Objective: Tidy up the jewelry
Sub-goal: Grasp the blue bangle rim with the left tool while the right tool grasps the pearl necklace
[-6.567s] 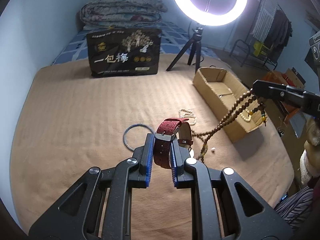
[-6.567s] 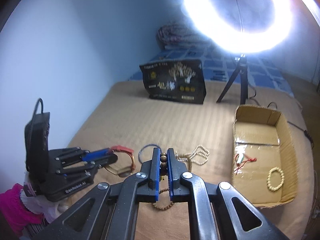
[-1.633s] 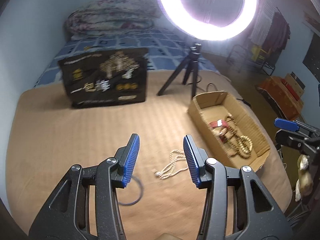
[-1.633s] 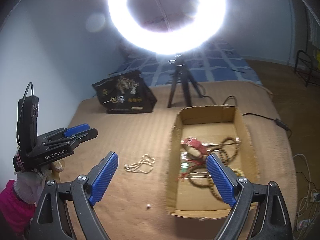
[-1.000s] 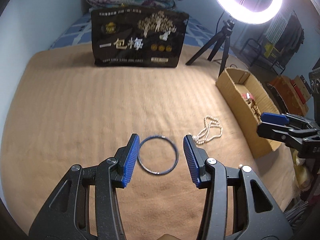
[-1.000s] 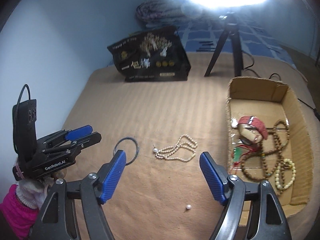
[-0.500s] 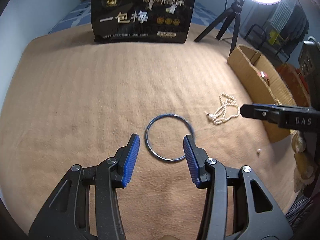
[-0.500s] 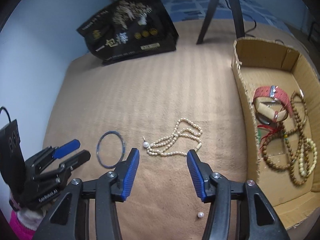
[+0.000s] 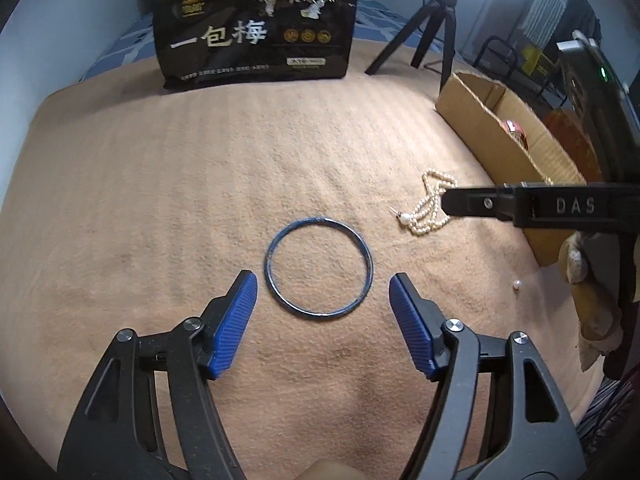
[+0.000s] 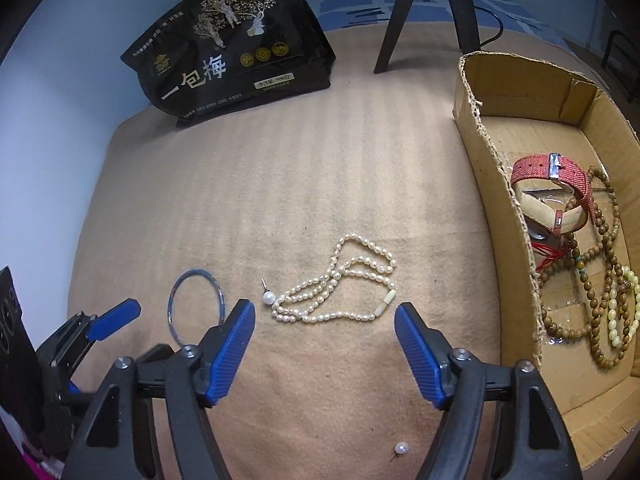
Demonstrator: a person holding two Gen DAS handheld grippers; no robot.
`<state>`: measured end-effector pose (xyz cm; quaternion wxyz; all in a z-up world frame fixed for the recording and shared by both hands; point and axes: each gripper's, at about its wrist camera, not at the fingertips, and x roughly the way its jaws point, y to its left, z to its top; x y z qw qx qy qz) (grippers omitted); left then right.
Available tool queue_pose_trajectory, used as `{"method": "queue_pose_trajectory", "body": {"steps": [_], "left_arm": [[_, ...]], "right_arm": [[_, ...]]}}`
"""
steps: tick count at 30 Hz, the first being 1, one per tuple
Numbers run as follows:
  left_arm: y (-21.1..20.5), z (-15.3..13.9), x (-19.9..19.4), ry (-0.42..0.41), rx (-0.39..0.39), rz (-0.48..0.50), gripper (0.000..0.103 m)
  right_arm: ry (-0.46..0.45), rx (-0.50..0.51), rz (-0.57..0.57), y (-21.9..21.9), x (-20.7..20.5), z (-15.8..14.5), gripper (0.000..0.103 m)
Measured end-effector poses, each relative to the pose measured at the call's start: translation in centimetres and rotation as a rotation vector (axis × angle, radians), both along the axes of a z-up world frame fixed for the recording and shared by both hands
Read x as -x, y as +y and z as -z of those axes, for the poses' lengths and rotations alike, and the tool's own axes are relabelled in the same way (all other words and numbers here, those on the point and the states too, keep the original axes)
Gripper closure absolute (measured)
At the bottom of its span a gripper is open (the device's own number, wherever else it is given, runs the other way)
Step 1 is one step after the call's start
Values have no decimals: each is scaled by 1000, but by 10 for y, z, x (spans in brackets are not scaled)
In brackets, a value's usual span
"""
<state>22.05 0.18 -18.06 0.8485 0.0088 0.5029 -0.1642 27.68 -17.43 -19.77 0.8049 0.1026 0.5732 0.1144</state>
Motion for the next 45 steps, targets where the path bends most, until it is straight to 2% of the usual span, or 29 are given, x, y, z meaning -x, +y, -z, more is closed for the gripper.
{"method": "queue_pose_trajectory", "body": {"steps": [4,10,13,21,24,26,32,35,38,40,45], "left_arm": [[-6,8,1,-6,-53,2,32],[-7,17,0,-13,-66,-6,32],[-7,21,0,-15,-67,-4,32],[-6,27,-1,-10,-44,-7,32],[-6,30,-4,-7,-39,-5,30],[-7,32,-4,-14,-43,2,25],[-12,36,-5,-34,-73,13,23],[-11,36,-7,-34,-63,10,23],[-10,37,-9,-36,-64,14,23],[-11,37,-8,-41,-69,18,23],[-11,36,-8,-46,-71,17,29]], "right_arm": [[-5,32,0,8,0,5,20],[-22,48,22,9,-4,8,20],[-54,23,19,7,1,7,22],[-165,137,-139,24,14,12,26],[-175,155,-161,26,12,15,26],[-175,160,-164,26,9,18,26],[-202,226,-223,37,6,23,25],[-216,239,-244,40,4,23,30],[-222,232,-259,39,5,22,44],[-222,229,-270,39,5,21,57],[-218,218,-283,34,5,20,77]]}}
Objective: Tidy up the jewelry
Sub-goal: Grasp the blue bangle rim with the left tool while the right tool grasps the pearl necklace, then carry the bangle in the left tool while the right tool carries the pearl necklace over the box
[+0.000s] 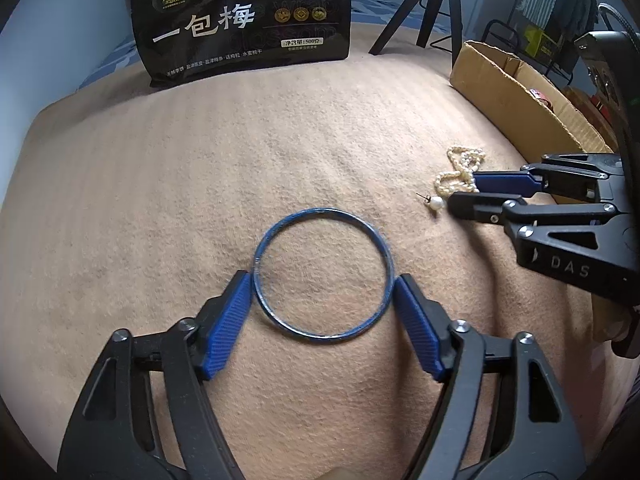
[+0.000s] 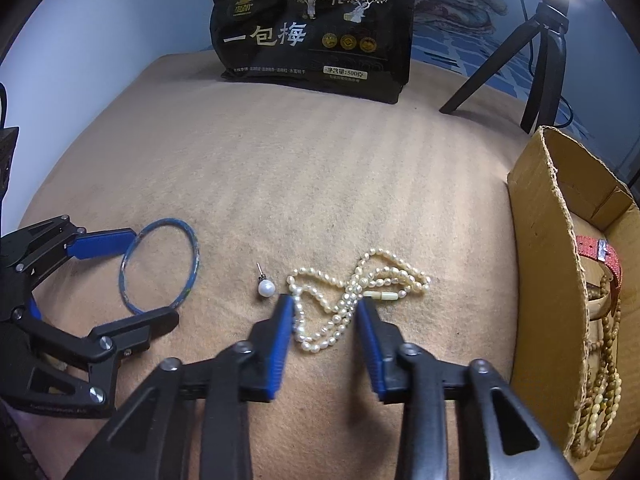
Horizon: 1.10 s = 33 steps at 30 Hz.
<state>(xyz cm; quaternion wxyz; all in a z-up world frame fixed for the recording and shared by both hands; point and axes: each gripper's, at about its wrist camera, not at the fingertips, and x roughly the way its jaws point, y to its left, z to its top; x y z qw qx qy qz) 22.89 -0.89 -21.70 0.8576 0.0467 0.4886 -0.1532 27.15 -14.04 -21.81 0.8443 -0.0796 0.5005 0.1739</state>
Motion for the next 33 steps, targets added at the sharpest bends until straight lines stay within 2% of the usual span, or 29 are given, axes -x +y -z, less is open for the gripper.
{"method": "queue_pose_trajectory", "body": {"steps": [1,7,20,33], "left_arm": [[0,0,-1,1,3,-1,29],[1,0,1,-1,6,0,30],[2,-7,3,0,24,-5,30],[-1,-38,14,-51,57,-4,30]], "right_arm": [[0,-1,0,0,-1,0,83],[6,-10,-6,-1,0,0,98],[-2,-43,-2,-6,3,-10,99],[-67,-79,11,-22,17,-54,99]]}}
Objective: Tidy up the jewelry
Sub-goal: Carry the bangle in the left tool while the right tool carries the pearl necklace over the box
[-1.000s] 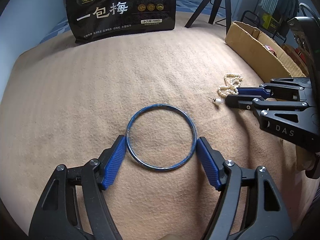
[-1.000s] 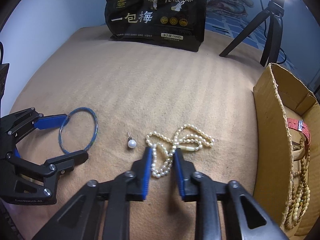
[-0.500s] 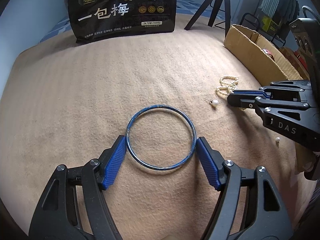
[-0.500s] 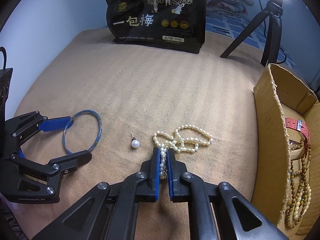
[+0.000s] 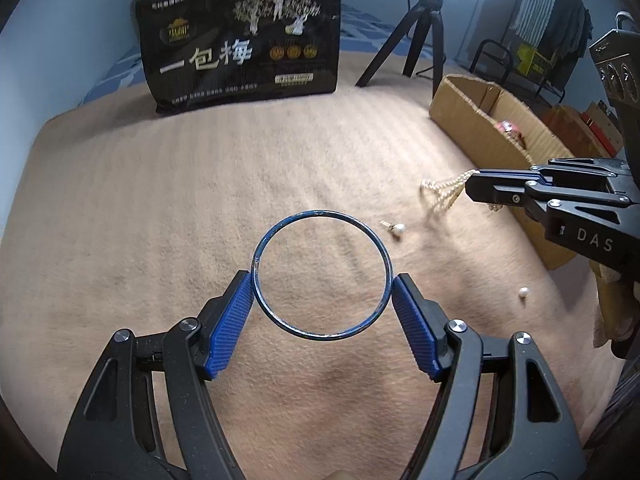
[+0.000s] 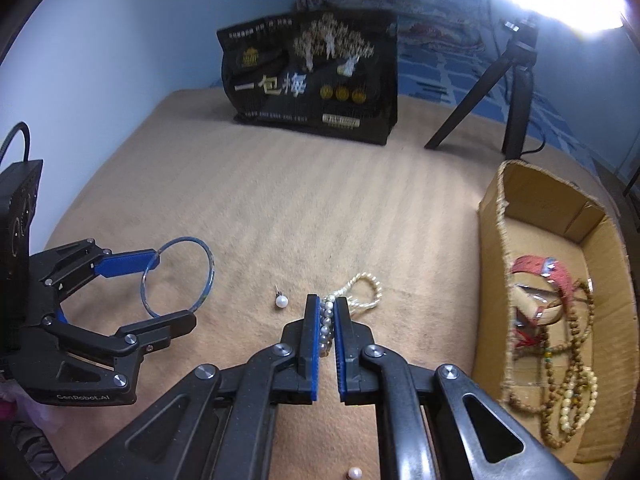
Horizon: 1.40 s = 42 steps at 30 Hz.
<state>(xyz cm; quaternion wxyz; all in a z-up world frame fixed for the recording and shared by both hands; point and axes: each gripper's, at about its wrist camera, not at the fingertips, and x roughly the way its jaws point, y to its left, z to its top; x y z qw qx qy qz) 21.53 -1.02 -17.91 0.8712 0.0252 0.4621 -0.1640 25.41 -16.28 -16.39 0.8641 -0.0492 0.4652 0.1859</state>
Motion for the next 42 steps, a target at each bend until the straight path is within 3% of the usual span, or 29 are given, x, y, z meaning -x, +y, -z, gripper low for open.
{"method": "queue_pose_trajectory", "body": {"steps": [22,34,42], "left_arm": [[-37,-63,34,-97,35,54,30],[-89,-86,41,-119,81,112,30],[-134,-87,37,-112,106,161,30]], "right_arm": [[-131,-89,68,-55,43,-84,99],[-182,-95,164,-113,61,-107,99],[-176,-104,233,-150,64,-106,99]]}}
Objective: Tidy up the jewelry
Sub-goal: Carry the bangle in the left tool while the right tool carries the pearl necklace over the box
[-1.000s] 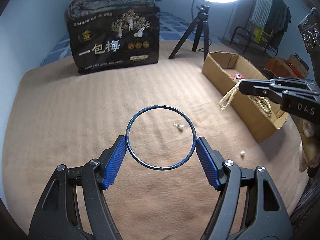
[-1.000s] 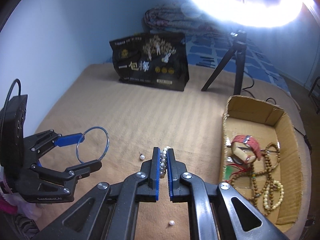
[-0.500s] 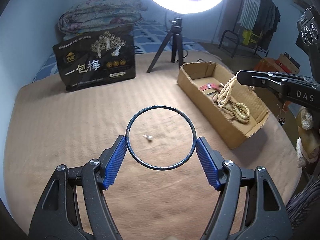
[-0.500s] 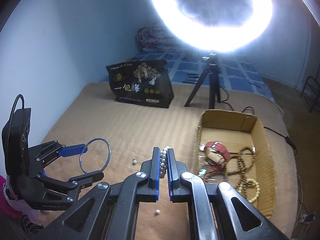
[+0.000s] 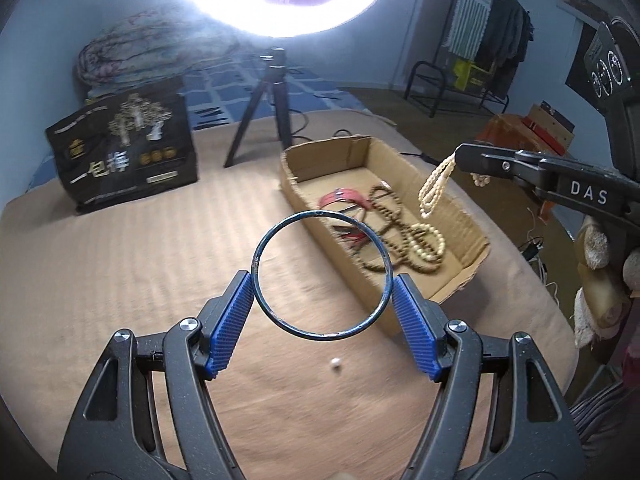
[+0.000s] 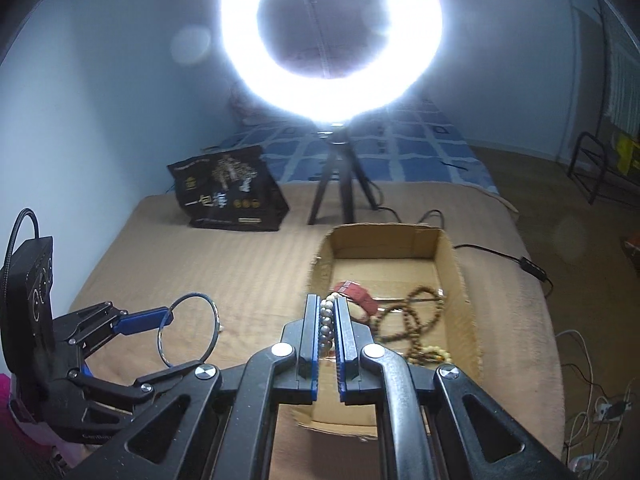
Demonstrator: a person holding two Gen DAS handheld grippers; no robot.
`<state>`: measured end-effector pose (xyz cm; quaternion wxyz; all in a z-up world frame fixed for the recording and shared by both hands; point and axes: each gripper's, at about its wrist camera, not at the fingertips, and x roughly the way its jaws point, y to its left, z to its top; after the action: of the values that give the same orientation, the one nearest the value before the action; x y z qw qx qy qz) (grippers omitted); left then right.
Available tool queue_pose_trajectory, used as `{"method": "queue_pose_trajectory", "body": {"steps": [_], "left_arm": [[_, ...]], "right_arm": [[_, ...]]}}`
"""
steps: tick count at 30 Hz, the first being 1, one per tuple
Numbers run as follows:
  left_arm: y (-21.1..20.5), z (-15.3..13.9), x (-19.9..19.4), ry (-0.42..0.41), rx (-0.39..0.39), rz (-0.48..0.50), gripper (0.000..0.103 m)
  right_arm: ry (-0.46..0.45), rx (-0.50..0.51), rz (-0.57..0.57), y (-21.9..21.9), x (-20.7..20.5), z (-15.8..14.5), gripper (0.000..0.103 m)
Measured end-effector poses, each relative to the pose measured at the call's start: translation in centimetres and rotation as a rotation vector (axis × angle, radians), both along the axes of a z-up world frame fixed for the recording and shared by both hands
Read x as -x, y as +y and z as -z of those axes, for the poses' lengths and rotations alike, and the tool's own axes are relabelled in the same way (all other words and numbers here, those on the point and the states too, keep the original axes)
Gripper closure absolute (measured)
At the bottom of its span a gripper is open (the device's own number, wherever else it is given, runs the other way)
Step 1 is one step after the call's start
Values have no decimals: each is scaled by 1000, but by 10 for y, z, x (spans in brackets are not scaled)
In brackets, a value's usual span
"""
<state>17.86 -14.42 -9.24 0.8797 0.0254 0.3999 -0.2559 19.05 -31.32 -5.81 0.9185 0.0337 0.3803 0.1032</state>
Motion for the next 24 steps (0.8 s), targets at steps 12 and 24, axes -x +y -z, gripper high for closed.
{"method": "queue_pose_trajectory", "body": {"steps": [12,24], "left_arm": [[-47,13,-15,43,17,26,30],[-72,20,-25,49,5,37,30]], "right_arm": [[50,-17,69,-41,-8,18,99],[93,-30,95,-53,-17,34,99]]}}
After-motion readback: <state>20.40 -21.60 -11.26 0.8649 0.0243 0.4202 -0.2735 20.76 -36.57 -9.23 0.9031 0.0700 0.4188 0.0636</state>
